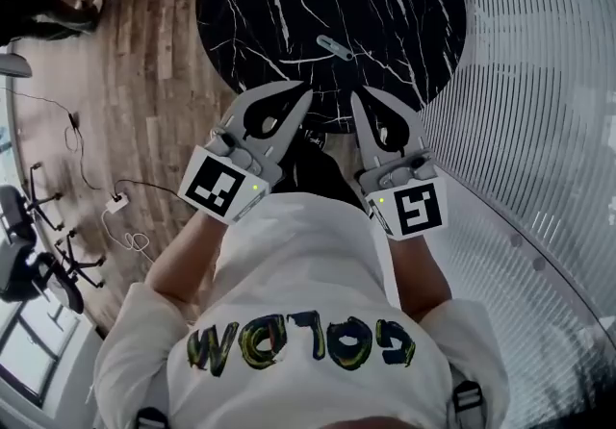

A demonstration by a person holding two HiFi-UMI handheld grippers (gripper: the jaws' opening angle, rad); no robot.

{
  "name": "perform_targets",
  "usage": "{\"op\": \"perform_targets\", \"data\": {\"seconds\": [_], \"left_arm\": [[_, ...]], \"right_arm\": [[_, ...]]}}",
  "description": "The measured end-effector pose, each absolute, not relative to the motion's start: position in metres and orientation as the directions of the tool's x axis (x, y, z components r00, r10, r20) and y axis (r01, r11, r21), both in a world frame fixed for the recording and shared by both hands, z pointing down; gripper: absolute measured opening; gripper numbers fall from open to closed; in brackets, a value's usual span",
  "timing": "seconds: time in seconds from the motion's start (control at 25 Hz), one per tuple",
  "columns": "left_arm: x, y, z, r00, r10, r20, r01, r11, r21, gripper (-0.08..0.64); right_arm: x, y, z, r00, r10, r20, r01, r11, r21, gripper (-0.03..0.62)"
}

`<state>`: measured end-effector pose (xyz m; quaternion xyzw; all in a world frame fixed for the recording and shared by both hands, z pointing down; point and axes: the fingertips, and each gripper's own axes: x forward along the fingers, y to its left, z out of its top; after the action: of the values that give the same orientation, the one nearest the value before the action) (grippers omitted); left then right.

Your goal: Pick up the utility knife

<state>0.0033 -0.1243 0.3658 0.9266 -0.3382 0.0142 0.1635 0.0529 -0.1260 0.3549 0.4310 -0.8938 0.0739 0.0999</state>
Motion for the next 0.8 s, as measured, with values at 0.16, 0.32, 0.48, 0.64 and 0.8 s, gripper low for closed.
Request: {"op": "perform_targets", "data": {"seconds": [0.16, 0.32, 0.48, 0.64, 0.8], "left_arm": [[-0.001, -0.135, 0.387, 0.765, -0.625, 0.154, -0.638, -0.705, 0.31, 0.002], [0.004, -0.143, 0.404, 0.776, -0.61, 0.159, -0.625, -0.714, 0.315, 0.002], [0.011, -0.148, 0.426, 0.785, -0.598, 0.162, -0.614, -0.72, 0.324, 0.002], [0.017, -0.15, 0.449, 0.795, -0.582, 0.17, -0.602, -0.723, 0.337, 0.002], [0.023, -0.155, 0.471, 0.801, -0.573, 0.171, -0.594, -0.729, 0.341, 0.002]], "right_arm": [[0.053, -0.131, 0.375, -0.622, -0.736, 0.266, -0.773, 0.632, -0.055, 0.003], [0.057, -0.138, 0.396, -0.617, -0.725, 0.305, -0.77, 0.637, -0.044, 0.003], [0.058, -0.147, 0.422, -0.618, -0.706, 0.346, -0.758, 0.651, -0.025, 0.003], [0.06, -0.154, 0.448, -0.619, -0.678, 0.397, -0.74, 0.672, -0.005, 0.008], [0.063, -0.161, 0.474, -0.616, -0.65, 0.445, -0.72, 0.694, 0.016, 0.018]]}}
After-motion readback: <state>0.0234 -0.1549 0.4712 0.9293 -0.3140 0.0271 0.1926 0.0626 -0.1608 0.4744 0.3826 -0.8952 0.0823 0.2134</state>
